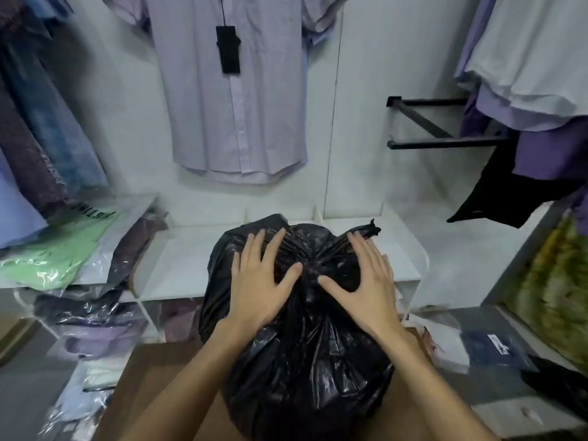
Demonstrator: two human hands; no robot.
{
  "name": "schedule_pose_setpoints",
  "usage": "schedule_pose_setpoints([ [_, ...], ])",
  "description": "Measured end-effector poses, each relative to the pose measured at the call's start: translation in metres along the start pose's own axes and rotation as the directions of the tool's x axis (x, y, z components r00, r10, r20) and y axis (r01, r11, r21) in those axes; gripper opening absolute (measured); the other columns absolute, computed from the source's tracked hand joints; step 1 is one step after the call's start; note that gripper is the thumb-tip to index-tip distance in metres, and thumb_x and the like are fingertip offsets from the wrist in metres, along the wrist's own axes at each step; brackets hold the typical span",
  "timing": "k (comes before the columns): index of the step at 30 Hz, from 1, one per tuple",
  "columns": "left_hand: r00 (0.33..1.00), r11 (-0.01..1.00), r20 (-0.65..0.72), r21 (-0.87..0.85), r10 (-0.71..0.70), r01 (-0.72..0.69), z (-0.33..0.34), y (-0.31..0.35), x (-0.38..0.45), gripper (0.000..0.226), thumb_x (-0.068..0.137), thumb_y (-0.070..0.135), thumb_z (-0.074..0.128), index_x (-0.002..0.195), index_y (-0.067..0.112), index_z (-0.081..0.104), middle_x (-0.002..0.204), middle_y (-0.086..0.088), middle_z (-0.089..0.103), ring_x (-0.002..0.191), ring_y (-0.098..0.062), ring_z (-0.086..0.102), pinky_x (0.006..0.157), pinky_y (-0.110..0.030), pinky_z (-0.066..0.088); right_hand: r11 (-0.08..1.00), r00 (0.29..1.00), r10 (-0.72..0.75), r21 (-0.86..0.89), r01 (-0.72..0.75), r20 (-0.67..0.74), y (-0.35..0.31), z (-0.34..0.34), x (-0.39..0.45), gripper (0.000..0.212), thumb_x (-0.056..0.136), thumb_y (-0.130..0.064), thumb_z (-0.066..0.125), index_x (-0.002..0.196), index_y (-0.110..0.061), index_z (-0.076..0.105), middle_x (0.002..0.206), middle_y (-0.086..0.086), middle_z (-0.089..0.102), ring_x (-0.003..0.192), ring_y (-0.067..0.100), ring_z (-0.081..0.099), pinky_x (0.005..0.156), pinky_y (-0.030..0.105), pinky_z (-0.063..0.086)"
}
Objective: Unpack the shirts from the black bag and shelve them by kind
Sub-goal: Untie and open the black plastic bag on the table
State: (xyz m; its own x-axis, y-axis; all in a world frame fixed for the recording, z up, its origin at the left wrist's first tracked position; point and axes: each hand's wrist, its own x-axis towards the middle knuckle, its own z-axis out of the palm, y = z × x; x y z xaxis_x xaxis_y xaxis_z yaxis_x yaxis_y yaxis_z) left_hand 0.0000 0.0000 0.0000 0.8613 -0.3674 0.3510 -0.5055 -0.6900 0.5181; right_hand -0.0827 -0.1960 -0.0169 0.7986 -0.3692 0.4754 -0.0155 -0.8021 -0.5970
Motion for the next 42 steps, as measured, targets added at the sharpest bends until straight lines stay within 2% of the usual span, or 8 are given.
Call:
schedule_pose_setpoints([
  [8,0.981,0.981,0.008,-0.017,0.196,-0.195,0.034,-0.024,0.007,0.046,0.1,0.031,0.047,0.145,0.027,0.053,0.158,0.0,0.043,0.151,-0.021,0.032,0.122,-0.048,0.029,1.0,0.988,-0.007,0.016,0.004,0.156,0.01,0.027,-0.007,0.067,0.092,-0.061,0.063,0.151,-0.035,0.044,0.16,-0.017,0.039,0.15,0.007,0.029,0.123,0.042,0.027],
  [12,0.888,0.95,0.34,-0.1,0.311,-0.294,0.041,-0.031,0.048,0.062,0.086,-0.011,0.043,0.143,0.009,0.057,0.152,-0.011,0.05,0.145,-0.027,0.041,0.125,-0.032,0.022,0.983,0.923,0.038,-0.178,0.034,0.383,-0.003,0.038,0.019,0.093,0.08,-0.078,0.062,0.156,-0.032,0.034,0.16,-0.011,0.039,0.148,0.015,0.031,0.118,0.044,0.027],
  [16,0.796,0.887,0.494,0.099,0.35,-0.452,0.047,-0.029,0.078,0.059,0.091,0.0,0.048,0.148,0.018,0.051,0.155,-0.006,0.048,0.145,-0.027,0.04,0.12,-0.046,0.032,0.937,0.891,0.146,-0.35,0.016,0.43,-0.002,0.048,0.03,0.104,0.07,-0.09,0.055,0.152,-0.028,0.04,0.145,-0.007,0.056,0.132,0.022,0.048,0.107,0.046,0.032],
  [22,0.623,0.62,0.655,0.288,0.428,-0.73,0.036,-0.026,0.098,0.038,0.104,0.038,0.051,0.142,0.036,0.051,0.138,0.004,0.053,0.123,-0.025,0.05,0.096,-0.041,0.039,0.936,0.854,0.157,-0.351,0.033,0.497,-0.001,0.043,0.013,0.061,0.086,-0.065,0.057,0.129,-0.022,0.061,0.108,-0.003,0.069,0.114,0.025,0.055,0.102,0.044,0.033],
  [26,0.53,0.553,0.684,0.218,0.501,-0.804,0.024,-0.028,0.118,0.023,0.102,0.038,0.056,0.119,0.025,0.066,0.113,-0.001,0.061,0.104,-0.027,0.058,0.084,-0.041,0.042,0.953,0.909,0.042,-0.291,0.089,0.415,-0.003,0.047,-0.009,0.026,0.093,-0.047,0.053,0.086,-0.023,0.045,0.067,-0.01,0.044,0.084,0.02,0.045,0.099,0.045,0.035],
  [37,0.769,0.746,0.48,0.298,0.422,-0.596,0.004,-0.052,0.162,0.008,0.097,0.03,0.062,0.103,0.027,0.067,0.109,0.003,0.062,0.114,-0.027,0.059,0.08,-0.039,0.036,0.945,0.91,-0.115,-0.239,0.224,0.398,-0.01,0.02,-0.04,0.024,0.086,-0.04,0.047,0.077,-0.027,0.029,0.064,-0.01,0.032,0.076,0.016,0.033,0.079,0.034,0.03],
  [39,0.701,0.66,0.547,0.319,0.458,-0.68,0.007,-0.045,0.157,0.022,0.097,0.032,0.061,0.118,0.038,0.066,0.122,0.007,0.059,0.121,-0.023,0.052,0.092,-0.043,0.036,0.941,0.897,-0.034,-0.287,0.176,0.44,-0.017,0.017,-0.031,0.029,0.083,-0.058,0.04,0.077,-0.03,0.037,0.069,-0.015,0.039,0.081,0.015,0.039,0.08,0.035,0.032],
  [42,0.431,0.576,0.725,0.058,0.537,-0.815,0.006,-0.029,0.15,0.043,0.098,0.034,0.063,0.139,0.045,0.056,0.144,0.014,0.053,0.134,-0.016,0.044,0.107,-0.047,0.035,0.951,0.915,0.07,-0.303,0.059,0.397,-0.034,0.025,-0.007,0.063,0.081,-0.085,0.042,0.104,-0.03,0.061,0.095,-0.019,0.056,0.1,0.014,0.047,0.089,0.037,0.038],
])
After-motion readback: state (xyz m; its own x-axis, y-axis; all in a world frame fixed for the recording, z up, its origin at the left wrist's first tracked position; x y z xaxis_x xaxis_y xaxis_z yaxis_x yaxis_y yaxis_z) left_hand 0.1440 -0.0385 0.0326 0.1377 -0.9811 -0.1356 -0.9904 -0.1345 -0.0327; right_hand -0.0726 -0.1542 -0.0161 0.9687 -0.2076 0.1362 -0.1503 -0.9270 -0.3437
